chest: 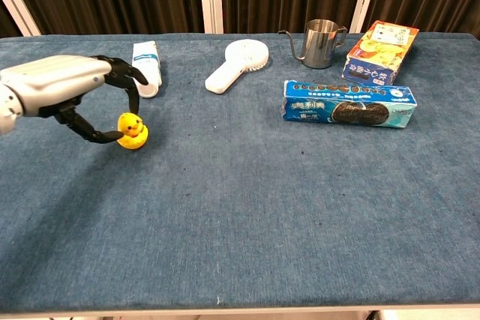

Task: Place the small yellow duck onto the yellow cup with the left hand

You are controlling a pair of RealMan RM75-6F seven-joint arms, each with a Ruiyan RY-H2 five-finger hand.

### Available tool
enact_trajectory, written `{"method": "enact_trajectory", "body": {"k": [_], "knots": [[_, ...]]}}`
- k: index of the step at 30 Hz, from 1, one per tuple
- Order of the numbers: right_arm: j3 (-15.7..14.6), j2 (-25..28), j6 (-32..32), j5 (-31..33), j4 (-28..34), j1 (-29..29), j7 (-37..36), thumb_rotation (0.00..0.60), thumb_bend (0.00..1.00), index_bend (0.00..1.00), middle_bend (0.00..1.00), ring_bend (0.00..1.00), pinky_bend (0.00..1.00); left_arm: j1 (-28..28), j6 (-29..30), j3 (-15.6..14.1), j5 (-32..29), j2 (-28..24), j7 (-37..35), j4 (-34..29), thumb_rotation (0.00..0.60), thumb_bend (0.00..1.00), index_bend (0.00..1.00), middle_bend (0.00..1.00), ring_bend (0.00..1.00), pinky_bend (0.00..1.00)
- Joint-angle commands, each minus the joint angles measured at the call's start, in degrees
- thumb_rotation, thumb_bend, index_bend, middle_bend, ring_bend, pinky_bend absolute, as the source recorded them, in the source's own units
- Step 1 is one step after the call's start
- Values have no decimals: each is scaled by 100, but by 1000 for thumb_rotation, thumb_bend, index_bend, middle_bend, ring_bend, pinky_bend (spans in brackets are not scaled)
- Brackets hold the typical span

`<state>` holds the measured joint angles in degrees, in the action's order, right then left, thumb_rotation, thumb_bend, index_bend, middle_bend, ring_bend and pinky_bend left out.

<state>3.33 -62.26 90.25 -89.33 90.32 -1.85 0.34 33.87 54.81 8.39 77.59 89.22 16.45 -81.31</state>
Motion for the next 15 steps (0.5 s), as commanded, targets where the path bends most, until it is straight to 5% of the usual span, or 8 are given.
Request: {"method": "enact_trajectory", "body": {"k": [1, 15], "knots": [[2, -2, -8, 3, -9, -2, -6, 600, 153, 0, 5, 0, 127, 49, -31, 10, -114, 47, 98, 65, 600, 396, 540, 138, 54, 0], [20, -28, -29, 31, -53, -3, -41, 600, 153, 0, 0, 0, 125, 155, -71, -89, -414, 74, 243, 116, 600, 371, 461, 139, 47, 0]]}}
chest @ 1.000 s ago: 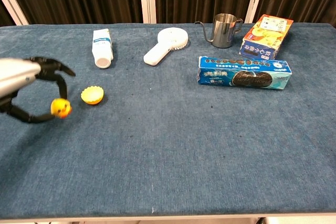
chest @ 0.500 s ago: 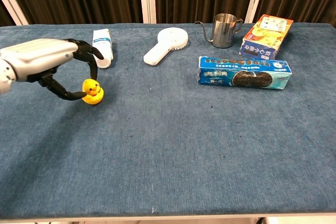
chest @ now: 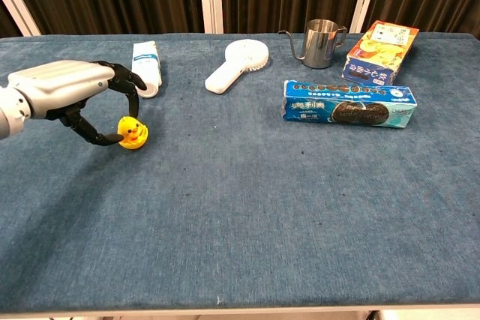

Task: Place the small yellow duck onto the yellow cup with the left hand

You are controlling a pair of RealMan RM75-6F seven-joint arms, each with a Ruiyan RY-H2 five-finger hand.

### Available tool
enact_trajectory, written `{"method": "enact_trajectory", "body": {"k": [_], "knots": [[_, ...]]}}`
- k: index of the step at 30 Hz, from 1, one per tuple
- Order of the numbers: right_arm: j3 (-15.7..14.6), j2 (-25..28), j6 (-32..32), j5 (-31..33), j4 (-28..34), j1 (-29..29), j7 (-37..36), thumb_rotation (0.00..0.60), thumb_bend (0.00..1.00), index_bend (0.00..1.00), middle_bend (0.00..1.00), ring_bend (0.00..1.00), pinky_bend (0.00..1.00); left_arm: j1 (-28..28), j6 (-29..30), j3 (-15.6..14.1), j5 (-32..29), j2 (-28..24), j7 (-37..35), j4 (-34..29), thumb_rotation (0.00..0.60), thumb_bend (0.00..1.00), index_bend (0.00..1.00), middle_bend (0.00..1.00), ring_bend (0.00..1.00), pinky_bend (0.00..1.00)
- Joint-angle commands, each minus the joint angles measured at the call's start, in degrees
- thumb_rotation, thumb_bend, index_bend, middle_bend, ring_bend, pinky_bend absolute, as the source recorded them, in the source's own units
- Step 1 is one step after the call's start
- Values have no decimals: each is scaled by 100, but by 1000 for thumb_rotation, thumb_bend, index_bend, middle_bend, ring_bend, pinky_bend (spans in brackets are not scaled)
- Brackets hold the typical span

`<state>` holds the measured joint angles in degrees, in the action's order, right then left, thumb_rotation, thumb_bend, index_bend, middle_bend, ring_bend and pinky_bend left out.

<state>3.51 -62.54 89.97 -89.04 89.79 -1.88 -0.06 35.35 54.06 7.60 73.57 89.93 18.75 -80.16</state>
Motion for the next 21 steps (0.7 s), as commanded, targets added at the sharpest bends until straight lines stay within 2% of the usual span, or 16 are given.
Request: {"method": "enact_trajectory", "body": {"k": [1, 4, 12, 21], "knots": [[2, 0, -5, 4, 1, -1, -4, 600, 153, 0, 0, 0, 125, 15, 6, -20, -27, 6, 33, 5, 600, 370, 445, 138, 46, 0], [4, -1, -17, 13, 0, -3, -1, 600, 153, 0, 1, 0, 124, 30, 10, -43, -64, 4, 58, -3, 600, 367, 397, 138, 45, 0], [11, -1, -29, 18, 8, -8, -8, 600, 153, 0, 0, 0, 124, 41, 62, -106, -103, -57, 100, -69, 600, 365, 355, 138, 43, 0], [14, 105, -149, 142, 42, -9, -70, 600, 153, 0, 0, 0, 124, -488, 1057, 28, -84, -688, -321, -511, 600, 328, 301, 138, 48, 0]]}}
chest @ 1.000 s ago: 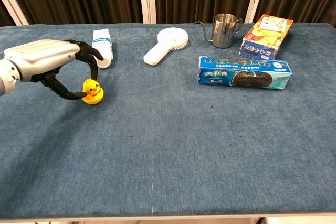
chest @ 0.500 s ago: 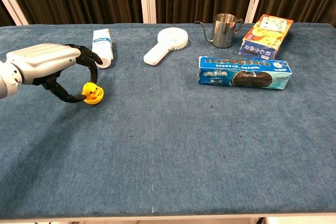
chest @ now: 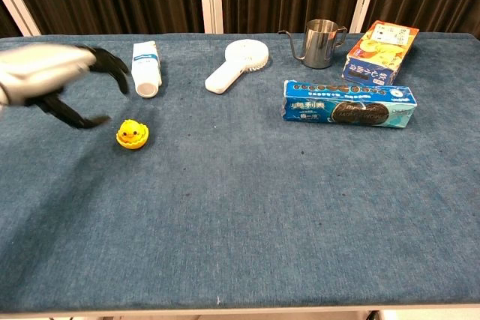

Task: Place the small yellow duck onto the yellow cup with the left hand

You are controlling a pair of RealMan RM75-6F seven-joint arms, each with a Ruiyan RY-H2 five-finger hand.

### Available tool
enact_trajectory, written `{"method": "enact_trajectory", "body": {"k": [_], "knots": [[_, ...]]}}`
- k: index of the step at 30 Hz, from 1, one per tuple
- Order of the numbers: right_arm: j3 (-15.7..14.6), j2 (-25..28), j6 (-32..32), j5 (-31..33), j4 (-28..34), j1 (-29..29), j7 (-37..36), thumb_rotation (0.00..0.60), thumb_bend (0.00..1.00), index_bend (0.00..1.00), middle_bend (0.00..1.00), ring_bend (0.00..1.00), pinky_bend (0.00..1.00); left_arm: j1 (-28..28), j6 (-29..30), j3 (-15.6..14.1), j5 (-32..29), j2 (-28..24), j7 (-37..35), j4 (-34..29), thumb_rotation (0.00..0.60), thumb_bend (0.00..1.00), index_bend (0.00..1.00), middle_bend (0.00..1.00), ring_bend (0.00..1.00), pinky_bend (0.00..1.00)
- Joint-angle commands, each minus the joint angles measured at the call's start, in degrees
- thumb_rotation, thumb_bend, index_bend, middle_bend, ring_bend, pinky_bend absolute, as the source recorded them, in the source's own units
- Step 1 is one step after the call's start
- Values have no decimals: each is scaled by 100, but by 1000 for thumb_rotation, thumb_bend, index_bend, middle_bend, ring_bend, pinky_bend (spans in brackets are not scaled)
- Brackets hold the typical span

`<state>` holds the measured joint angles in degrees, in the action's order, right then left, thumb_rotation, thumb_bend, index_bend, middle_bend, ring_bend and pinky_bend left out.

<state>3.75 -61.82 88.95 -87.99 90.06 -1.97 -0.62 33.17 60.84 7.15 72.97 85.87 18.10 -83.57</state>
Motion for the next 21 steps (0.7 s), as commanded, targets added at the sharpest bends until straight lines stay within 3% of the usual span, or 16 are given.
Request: {"method": "enact_trajectory", "body": {"k": [1, 9, 17, 21], "knots": [[-23, 60, -87, 57, 34, 1, -29, 600, 153, 0, 0, 0, 124, -399, 559, 86, -28, -384, -398, -198, 600, 321, 301, 138, 49, 0], [-51, 152, -96, 7, -20, 13, -359, 600, 153, 0, 0, 0, 124, -1396, 1687, -142, 81, -1078, -1136, -300, 600, 261, 287, 138, 59, 0], [-135, 230, 79, -261, 50, 66, -564, 600, 153, 0, 0, 0, 124, -2435, 2827, -746, 740, -1709, -1590, -796, 600, 234, 276, 138, 61, 0], [-157, 267, 113, -340, 140, 69, -566, 600, 153, 0, 0, 0, 124, -2731, 3022, -991, 973, -1899, -1698, -974, 600, 233, 276, 138, 63, 0]]}}
